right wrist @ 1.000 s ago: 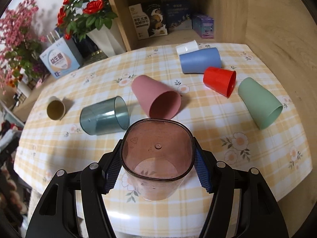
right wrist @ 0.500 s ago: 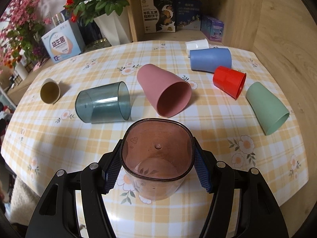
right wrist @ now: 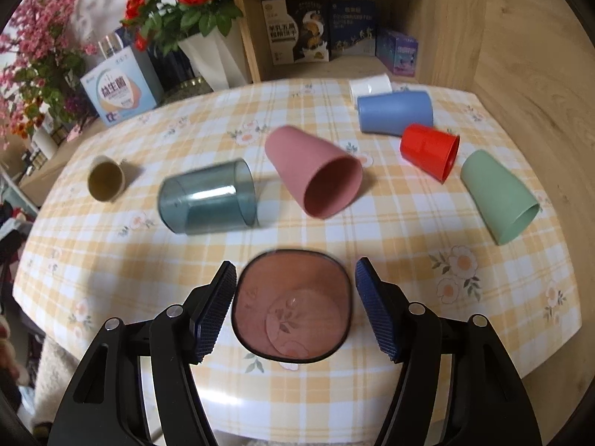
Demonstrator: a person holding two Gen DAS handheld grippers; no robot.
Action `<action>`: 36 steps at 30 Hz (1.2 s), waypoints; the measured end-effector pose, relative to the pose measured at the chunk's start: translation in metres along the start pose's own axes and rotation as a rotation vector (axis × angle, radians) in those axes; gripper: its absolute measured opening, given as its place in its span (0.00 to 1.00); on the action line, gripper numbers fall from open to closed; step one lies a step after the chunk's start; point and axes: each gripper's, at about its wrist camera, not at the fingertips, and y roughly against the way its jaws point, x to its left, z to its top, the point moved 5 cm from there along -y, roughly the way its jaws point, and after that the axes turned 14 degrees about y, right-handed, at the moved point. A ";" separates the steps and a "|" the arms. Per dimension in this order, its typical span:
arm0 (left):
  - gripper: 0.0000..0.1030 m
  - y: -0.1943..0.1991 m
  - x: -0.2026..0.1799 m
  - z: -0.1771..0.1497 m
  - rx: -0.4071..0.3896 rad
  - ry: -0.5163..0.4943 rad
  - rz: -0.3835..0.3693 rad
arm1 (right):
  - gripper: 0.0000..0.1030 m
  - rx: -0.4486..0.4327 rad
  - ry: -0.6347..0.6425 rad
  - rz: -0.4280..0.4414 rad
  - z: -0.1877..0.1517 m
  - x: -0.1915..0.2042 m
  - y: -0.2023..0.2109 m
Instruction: Flip cup upside down
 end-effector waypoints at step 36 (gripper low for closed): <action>0.94 0.124 -0.067 0.042 -0.213 -0.106 -0.034 | 0.84 -0.404 0.058 -0.068 0.051 0.022 0.193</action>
